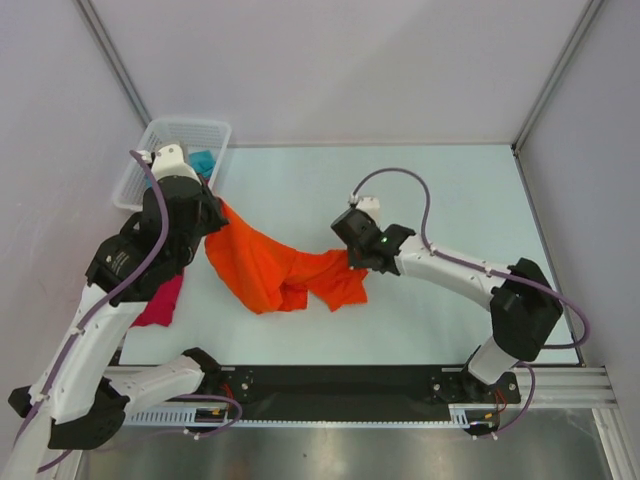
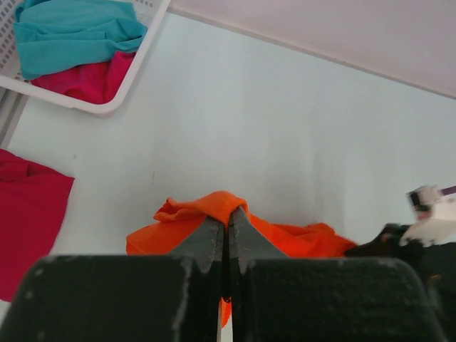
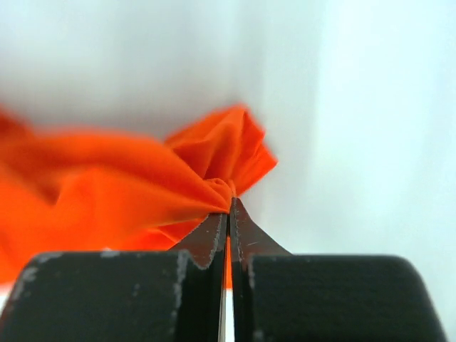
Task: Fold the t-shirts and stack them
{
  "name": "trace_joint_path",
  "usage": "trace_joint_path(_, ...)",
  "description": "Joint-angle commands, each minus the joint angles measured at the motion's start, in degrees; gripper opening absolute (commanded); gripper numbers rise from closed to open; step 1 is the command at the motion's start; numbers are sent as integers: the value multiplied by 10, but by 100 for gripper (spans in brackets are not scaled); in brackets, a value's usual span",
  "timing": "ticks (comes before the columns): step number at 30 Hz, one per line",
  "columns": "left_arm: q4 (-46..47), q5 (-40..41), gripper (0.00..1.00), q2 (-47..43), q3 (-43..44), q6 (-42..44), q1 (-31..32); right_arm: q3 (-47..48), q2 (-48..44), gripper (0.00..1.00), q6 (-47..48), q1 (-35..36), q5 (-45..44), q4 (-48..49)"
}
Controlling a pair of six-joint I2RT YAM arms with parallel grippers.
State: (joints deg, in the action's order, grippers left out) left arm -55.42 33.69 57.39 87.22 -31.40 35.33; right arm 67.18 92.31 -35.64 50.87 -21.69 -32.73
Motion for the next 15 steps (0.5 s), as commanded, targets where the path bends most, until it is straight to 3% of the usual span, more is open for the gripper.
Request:
trace_joint_path(1, -17, 10, 0, -3, 37, 14, -10, 94, -57, 0, 29, -49, -191, -86)
trace_joint_path(9, -86, 37, 0, -13, 145, 16, -10, 246, -120, 0, 24, -35, -431, -217)
trace_joint_path(15, -105, 41, 0, -35, 188, 3, -10, 300, -166, 0, 17, 37, -593, -272)
